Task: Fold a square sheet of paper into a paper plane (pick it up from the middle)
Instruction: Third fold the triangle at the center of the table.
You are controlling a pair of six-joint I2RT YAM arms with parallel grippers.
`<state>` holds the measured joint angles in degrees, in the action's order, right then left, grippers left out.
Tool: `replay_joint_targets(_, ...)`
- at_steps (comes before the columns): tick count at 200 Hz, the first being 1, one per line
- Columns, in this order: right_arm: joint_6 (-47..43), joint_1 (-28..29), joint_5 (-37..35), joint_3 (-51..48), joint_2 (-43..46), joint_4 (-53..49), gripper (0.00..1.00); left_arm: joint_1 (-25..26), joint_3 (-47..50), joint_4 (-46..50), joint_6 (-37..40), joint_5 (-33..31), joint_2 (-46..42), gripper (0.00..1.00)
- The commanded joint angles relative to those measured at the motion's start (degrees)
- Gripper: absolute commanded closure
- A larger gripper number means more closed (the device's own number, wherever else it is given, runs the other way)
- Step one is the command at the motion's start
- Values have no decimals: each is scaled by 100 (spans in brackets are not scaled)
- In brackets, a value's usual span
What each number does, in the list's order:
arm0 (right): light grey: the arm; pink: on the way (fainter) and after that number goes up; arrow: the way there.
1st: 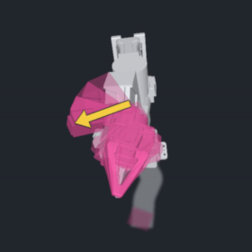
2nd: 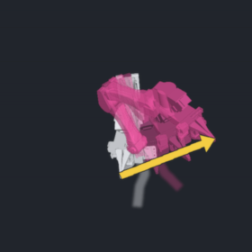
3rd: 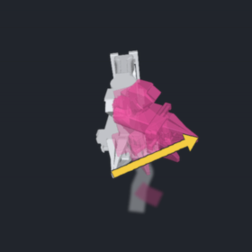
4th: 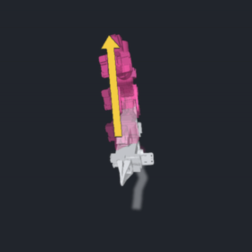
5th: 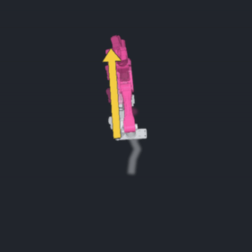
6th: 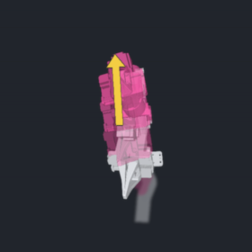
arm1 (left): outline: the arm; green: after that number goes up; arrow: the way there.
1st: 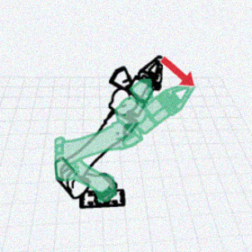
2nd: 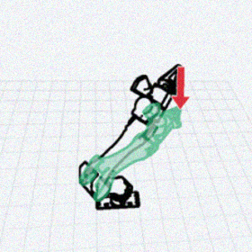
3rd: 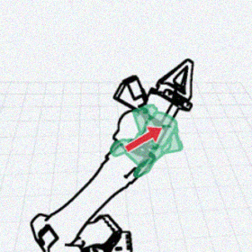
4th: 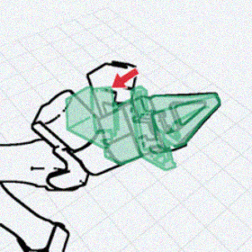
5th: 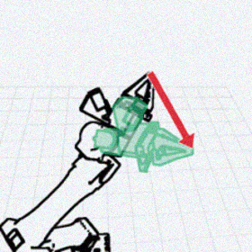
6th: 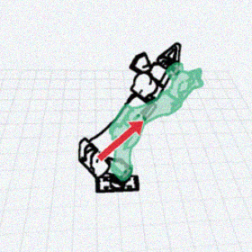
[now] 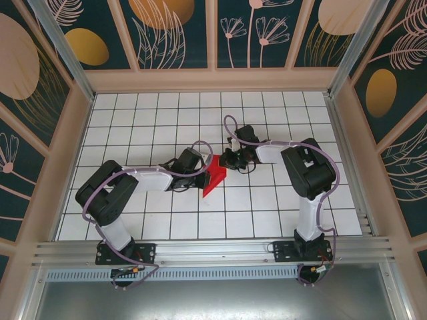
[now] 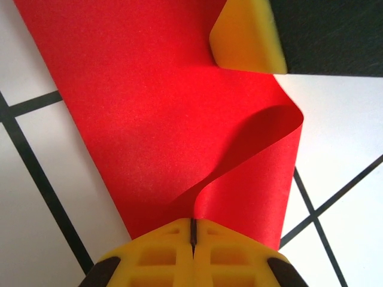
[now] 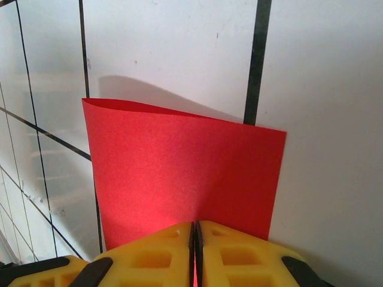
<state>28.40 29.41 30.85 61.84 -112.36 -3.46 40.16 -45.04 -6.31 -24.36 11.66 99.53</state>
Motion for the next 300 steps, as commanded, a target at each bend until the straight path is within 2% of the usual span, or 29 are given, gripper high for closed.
replay_joint_targets(1,-30,74,-416,-7,-192,-300,86,-34,-46,-3,-128,-50,87,99)
replay_joint_targets(47,29,74,-448,18,-164,-281,86,-28,175,-98,-264,-216,-79,100)
replay_joint_targets(81,51,74,-488,-8,-201,-282,86,-28,241,-244,-332,-68,-307,98)
replay_joint_targets(174,95,74,-405,77,-116,-227,85,-28,159,-351,-164,125,71,98)
replay_joint_targets(211,121,74,-412,21,-57,-229,85,-35,65,-161,-87,-31,165,99)
replay_joint_targets(239,187,28,-483,26,352,-161,80,-32,216,-261,-203,31,150,100)
replay_joint_targets(270,484,-123,-756,-332,1236,244,74,-28,233,-368,-271,84,172,100)
replay_joint_targets(281,675,-163,-874,-623,1590,447,75,-35,187,-354,-258,83,226,100)
replay_joint_targets(300,1066,-140,-765,-1351,2173,1120,84,-31,128,-351,-246,116,317,100)
